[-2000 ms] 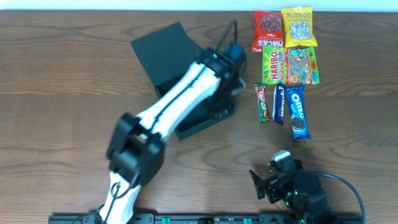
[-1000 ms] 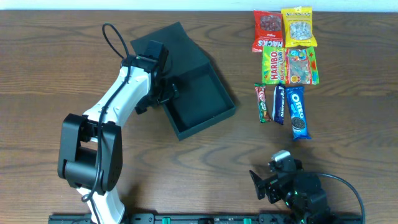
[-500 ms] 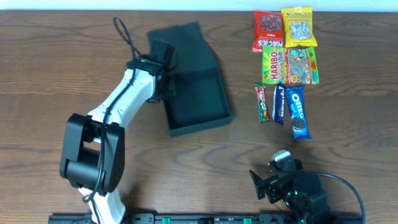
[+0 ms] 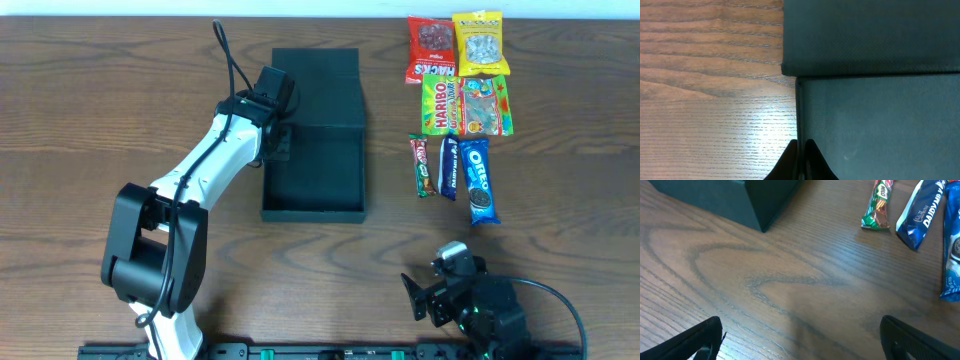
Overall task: Pack container
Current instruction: 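Push the box edge with the left gripper to straighten it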
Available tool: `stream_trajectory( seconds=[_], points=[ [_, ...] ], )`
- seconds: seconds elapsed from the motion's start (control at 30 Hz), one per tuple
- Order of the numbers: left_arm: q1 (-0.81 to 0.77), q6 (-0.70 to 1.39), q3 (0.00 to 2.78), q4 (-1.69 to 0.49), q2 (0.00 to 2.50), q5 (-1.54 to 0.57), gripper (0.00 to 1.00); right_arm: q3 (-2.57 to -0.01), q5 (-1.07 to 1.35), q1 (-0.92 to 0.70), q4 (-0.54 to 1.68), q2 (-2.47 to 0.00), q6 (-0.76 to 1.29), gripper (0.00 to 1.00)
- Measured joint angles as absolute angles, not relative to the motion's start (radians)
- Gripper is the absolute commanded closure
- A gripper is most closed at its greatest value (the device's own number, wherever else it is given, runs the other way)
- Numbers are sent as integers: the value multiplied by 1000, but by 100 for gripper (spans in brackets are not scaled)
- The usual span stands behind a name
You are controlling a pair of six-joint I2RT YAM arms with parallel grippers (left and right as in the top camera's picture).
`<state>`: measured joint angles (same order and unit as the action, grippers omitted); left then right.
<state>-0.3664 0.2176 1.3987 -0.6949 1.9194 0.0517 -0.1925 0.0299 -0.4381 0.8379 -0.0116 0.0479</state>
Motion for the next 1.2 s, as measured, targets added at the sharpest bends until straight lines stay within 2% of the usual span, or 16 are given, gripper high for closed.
stream_trajectory(
  seconds=[0.37,0.63,0.83,1.1,1.13,1.17,1.2],
  points=[
    [-364,318,1399,-602,1919,60,94,-192,30,-438,838,-12,48,1],
    [-299,400,1399,-543,1919,60,94,-192,30,-438,838,-12,48,1],
    [-292,375,1399,-511,1919,55,94,-192,30,-438,838,-12,48,1],
    [-292,241,1399,-497,1919,33,94,-192,30,-438,838,-12,48,1],
    [-292,226,1398,-497,1919,32,92,-192,30,-438,838,-12,48,1],
    [-292,215,1398,-497,1919,30,71,-192,30,-438,838,-12,48,1],
    [-292,202,1399,-496,1919,30,23,-192,30,-438,838,-12,48,1]
  ],
)
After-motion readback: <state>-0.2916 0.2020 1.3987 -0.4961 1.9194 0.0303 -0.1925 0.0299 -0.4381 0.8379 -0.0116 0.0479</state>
